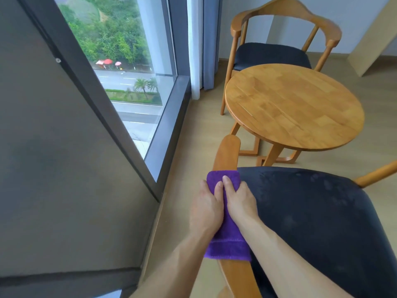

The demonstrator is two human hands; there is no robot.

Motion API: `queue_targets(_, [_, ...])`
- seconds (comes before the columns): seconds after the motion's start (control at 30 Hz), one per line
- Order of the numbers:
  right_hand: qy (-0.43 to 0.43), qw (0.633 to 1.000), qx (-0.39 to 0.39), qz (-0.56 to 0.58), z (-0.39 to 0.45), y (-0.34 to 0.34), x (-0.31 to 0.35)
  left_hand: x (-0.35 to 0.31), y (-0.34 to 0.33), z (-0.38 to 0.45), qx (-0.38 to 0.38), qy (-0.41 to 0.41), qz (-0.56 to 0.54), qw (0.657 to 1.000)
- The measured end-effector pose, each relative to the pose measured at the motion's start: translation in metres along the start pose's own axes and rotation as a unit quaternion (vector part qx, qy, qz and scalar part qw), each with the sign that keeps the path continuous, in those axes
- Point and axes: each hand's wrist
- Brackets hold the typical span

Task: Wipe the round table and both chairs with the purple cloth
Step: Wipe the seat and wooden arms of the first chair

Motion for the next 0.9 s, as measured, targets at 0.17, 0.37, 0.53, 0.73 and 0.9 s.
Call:
queue_targets(0.17, [-0.010,1.000,0.003,-0.029,-0.021,0.001,-0.003,0.011,-0.009,-0.016,-0.035,0.028,-0.015,0.999])
queue_targets(0.37, [-0.024,0.999,0.009,-0.040,0.002,0.000,0.002,0.000,-0.009,0.010,-0.048,0.003,0.028,0.998])
queue_targets(0.53, [-0.026,0.999,0.000,-0.043,0.047,0.002,0.015,-0.029,-0.007,0.053,-0.027,-0.036,0.046,0.998])
queue_targets(0.73, [-0.048,0.998,-0.043,-0.010,0.115,0.006,0.035,-0.082,-0.011,0.116,0.017,-0.098,0.106,0.989])
queue_targets(0.9, [-0.071,0.995,-0.068,0.002,0.139,0.007,0.042,-0.094,-0.022,0.146,0.003,-0.135,0.167,0.977])
Point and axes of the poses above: each hand's wrist, its own z-axis towards the middle knuckle, its own y-axis out of the back of the hand, x = y × z, and after that the axes turned 12 degrees about y, right-handed
